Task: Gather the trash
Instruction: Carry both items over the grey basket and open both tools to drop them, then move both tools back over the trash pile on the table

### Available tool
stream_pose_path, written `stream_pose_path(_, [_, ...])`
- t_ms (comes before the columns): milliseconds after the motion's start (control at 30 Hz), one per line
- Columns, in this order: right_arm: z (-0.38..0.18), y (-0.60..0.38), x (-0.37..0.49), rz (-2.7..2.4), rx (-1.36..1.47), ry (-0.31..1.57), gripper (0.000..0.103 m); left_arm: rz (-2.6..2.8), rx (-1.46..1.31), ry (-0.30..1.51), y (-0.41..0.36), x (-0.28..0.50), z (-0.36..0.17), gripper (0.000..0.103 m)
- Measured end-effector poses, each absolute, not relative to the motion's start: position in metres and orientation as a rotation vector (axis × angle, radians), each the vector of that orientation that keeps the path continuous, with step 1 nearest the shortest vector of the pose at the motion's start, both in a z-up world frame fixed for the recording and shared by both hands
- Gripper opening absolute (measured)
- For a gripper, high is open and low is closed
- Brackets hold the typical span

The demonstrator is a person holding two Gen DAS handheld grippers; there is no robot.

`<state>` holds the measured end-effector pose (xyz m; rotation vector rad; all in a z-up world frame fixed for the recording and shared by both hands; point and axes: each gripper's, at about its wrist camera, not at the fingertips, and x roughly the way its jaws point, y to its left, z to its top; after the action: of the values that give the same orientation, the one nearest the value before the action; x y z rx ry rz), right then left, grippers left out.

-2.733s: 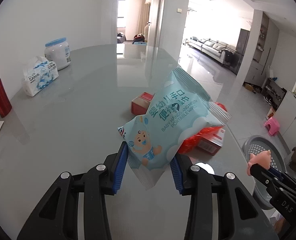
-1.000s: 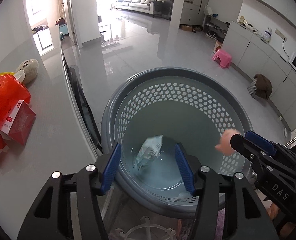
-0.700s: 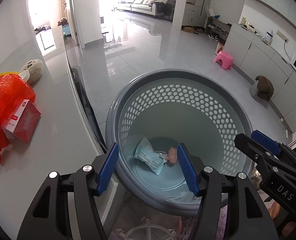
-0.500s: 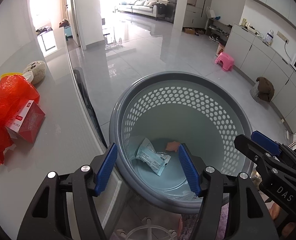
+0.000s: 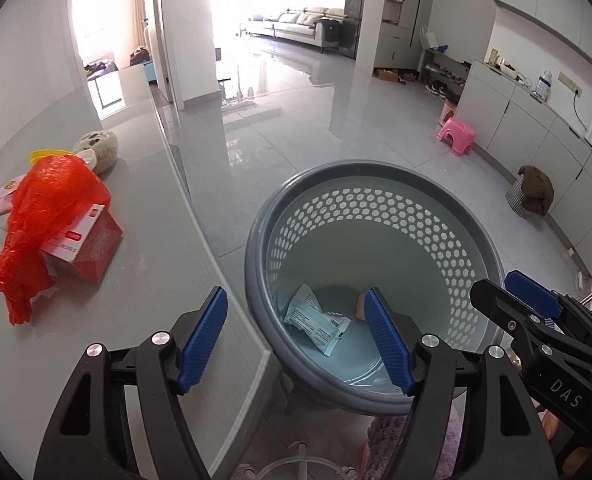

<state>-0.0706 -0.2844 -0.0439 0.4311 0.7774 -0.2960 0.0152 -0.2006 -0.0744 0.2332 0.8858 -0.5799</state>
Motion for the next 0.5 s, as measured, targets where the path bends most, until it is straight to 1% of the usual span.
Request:
stream_pose_path(100, [-0.041, -0.282, -0.072, -0.287, 0.427, 0.770, 0.063, -0.562, 0.227, 0.869, -0.193, 0.015, -0.070, 0.073])
stream_pose_path(200, [-0.039, -0.278, -0.071, -0.273, 0.426, 0.763, 0.063, -0.537, 0.218, 0.855, -0.182, 0.015, -0.065, 0.074])
stream_pose_path(333, [-0.035, -0.268, -0.071, -0.254, 0.409, 0.757, 0.064, -0.502, 0.198, 0.833, -0.166, 0.016, -0.057, 0.078])
stream_pose_path(500, [-0.028, -0.256, -0.069, -0.222, 0.393, 0.745, 0.066, -0.450, 0.170, 0.812, -0.142, 0.019, -0.052, 0.079])
